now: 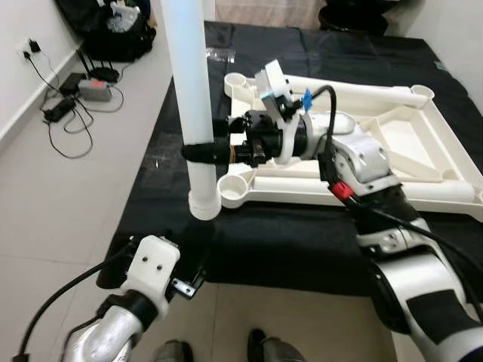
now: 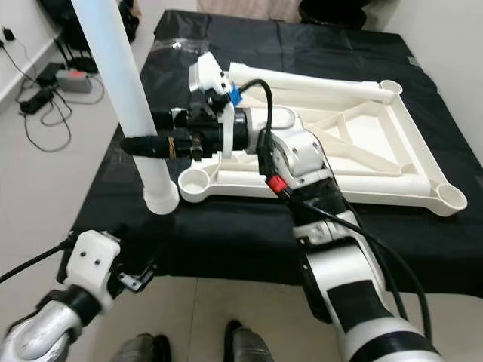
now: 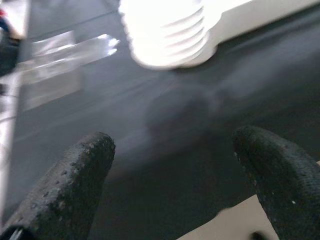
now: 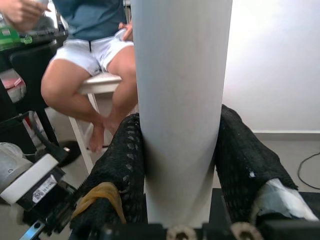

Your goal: Building children table

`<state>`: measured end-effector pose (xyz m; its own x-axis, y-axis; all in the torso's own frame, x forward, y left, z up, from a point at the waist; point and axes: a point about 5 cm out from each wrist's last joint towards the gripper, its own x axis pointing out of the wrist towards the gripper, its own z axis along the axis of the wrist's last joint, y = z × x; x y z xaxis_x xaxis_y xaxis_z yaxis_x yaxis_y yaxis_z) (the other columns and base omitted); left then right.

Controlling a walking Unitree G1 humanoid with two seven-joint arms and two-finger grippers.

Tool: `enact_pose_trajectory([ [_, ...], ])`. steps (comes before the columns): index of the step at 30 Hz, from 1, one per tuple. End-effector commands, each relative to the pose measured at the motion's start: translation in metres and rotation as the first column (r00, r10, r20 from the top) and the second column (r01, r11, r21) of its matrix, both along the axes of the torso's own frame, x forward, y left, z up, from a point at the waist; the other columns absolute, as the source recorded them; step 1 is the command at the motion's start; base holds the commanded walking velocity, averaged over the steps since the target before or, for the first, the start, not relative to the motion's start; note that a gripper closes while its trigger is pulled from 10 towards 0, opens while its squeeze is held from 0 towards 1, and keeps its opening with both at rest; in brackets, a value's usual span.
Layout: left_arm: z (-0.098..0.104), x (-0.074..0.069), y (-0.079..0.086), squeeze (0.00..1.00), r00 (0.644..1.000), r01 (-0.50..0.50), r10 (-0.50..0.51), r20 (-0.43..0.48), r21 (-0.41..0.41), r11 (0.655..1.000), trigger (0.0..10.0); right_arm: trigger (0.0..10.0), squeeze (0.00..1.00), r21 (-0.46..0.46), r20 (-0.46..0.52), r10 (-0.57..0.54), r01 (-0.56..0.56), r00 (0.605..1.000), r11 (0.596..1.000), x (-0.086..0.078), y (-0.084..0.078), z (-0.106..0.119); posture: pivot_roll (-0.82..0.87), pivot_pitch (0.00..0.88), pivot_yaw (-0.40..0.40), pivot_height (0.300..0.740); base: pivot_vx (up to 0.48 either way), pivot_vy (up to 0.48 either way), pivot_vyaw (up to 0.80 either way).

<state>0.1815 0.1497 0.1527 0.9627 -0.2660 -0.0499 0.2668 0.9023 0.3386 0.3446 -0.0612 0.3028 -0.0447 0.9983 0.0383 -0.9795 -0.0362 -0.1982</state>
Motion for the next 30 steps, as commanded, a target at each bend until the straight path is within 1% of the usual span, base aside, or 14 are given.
enact_pose_trajectory([
  [1,0.003,-0.003,0.001,0.00,1.000,-0.007,0.006,0.021,0.027,1.000,10.0,10.0,0.00,0.012,0.019,0.021,-0.021,1.000,1.000,0.000,0.001,0.003,0.03,0.281,-0.084,0.740,0.000,0.000,0.00],
  [4,0.008,-0.004,0.010,0.00,0.998,-0.026,0.021,0.061,0.091,0.995,10.0,10.0,0.00,0.046,-0.008,-0.010,0.010,1.000,0.999,0.012,0.001,0.013,0.03,0.297,-0.080,0.740,0.000,0.000,0.00],
  [10,0.011,-0.008,0.015,0.00,0.997,-0.042,0.036,0.064,0.093,0.995,10.0,10.0,0.00,0.095,-0.002,-0.036,0.036,0.999,0.995,0.019,-0.011,0.025,0.04,0.314,-0.081,0.740,0.000,0.000,0.00],
  [11,0.013,-0.011,0.015,0.00,0.997,-0.043,0.037,0.065,0.087,0.995,10.0,10.0,0.00,0.129,0.012,-0.037,0.035,0.999,0.991,0.020,-0.020,0.032,0.04,0.316,-0.080,0.740,0.000,0.000,0.00],
  [12,0.013,-0.011,0.015,0.00,0.997,-0.043,0.037,0.065,0.087,0.995,10.0,10.0,0.00,0.129,0.012,-0.037,0.035,0.999,0.991,0.020,-0.020,0.032,0.04,0.316,-0.080,0.740,0.000,0.000,0.00],
  [13,0.014,-0.016,0.013,0.00,0.997,-0.045,0.039,0.063,0.093,0.995,10.0,10.0,0.00,0.197,0.052,-0.035,0.024,0.998,0.980,0.020,-0.038,0.047,0.04,0.324,-0.076,0.740,0.000,0.000,0.00],
  [15,0.014,-0.016,0.013,0.00,0.997,-0.045,0.039,0.063,0.093,0.995,10.0,10.0,0.00,0.197,0.052,-0.035,0.024,0.998,0.980,0.020,-0.038,0.047,0.04,0.324,-0.076,0.740,0.000,0.000,0.00],
  [17,0.015,-0.019,0.014,0.00,0.997,-0.050,0.045,0.060,0.085,0.995,10.0,10.0,0.00,0.221,0.109,-0.030,0.005,0.994,0.975,0.017,-0.048,0.060,0.04,0.334,-0.068,0.740,0.000,0.000,0.00],
  [21,0.015,-0.022,0.016,0.00,0.998,-0.041,0.039,0.040,0.052,0.998,10.0,10.0,0.00,0.178,0.174,0.017,-0.048,0.985,0.983,0.012,-0.054,0.067,0.04,0.339,-0.065,0.740,0.000,0.000,0.00],
  [22,0.016,-0.024,0.016,0.00,0.999,-0.025,0.024,0.034,0.033,0.999,10.0,10.0,0.00,0.145,0.195,0.046,-0.076,0.980,0.987,0.009,-0.056,0.067,0.04,0.339,-0.065,0.740,0.000,0.000,0.00],
  [27,0.016,-0.024,0.015,0.00,0.999,0.000,-0.001,0.034,0.010,1.000,10.0,10.0,0.00,0.110,0.209,0.077,-0.102,0.975,0.989,0.006,-0.057,0.067,0.03,0.340,-0.066,0.740,0.000,0.000,0.00],
  [28,0.017,-0.023,0.013,0.00,0.999,0.037,-0.036,0.039,-0.018,0.999,10.0,10.0,0.00,0.068,0.217,0.116,-0.134,0.969,0.989,0.001,-0.055,0.066,0.02,0.341,-0.066,0.740,0.000,0.000,0.00],
  [29,0.017,-0.023,0.013,0.00,0.999,0.037,-0.036,0.039,-0.018,0.999,10.0,10.0,0.00,0.068,0.217,0.116,-0.134,0.969,0.989,0.001,-0.055,0.066,0.02,0.341,-0.066,0.740,0.000,0.000,0.00],
  [30,0.018,-0.022,0.008,0.00,0.995,0.092,-0.090,0.051,-0.031,0.995,10.0,10.0,0.00,0.019,0.220,0.161,-0.169,0.962,0.985,-0.005,-0.051,0.062,0.02,0.341,-0.066,0.740,0.000,0.000,0.00],
])
